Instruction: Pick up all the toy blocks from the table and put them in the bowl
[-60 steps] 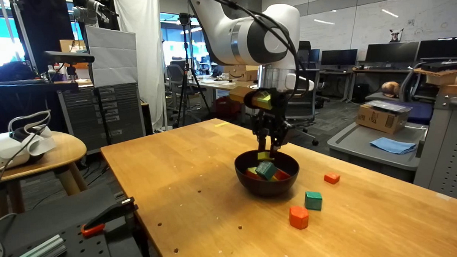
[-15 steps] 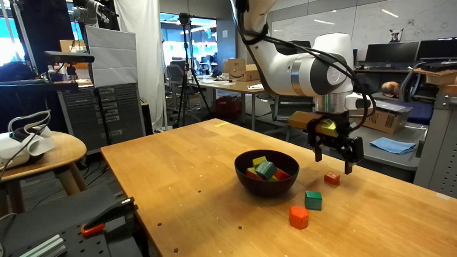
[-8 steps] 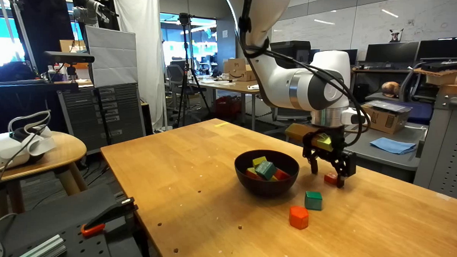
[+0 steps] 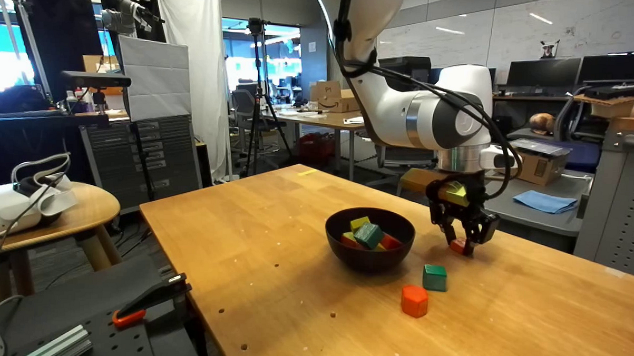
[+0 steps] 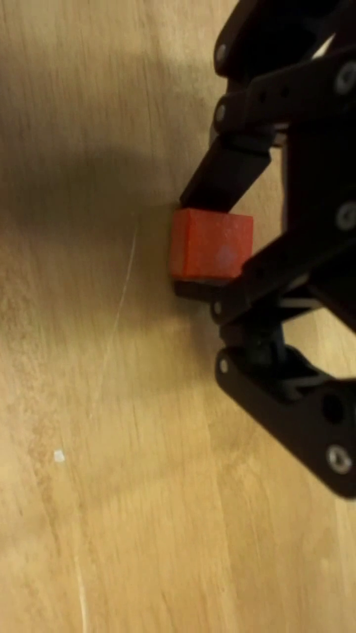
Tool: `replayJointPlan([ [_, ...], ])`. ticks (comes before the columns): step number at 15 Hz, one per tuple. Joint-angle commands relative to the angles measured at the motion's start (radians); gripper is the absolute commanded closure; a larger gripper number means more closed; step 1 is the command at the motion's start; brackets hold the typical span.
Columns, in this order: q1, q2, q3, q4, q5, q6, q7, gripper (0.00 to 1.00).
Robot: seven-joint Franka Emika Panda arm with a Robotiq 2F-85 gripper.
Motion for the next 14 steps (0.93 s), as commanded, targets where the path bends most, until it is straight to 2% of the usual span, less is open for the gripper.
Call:
replayJointPlan([
  [1,0.006,-0.049,0.0,-0.028,0.006,0.005,-0.004,0.88],
  [2,0.013,-0.07,-0.004,-0.044,0.0,-0.001,-0.001,0.91],
  [3,0.023,-0.096,-0.01,-0.065,-0.008,-0.008,0.003,0.89],
  [10,0.101,-0.432,-0.031,-0.382,-0.134,0.038,0.001,0.88],
  [14,0.111,-0.581,0.02,-0.569,-0.148,0.035,-0.012,0.88],
])
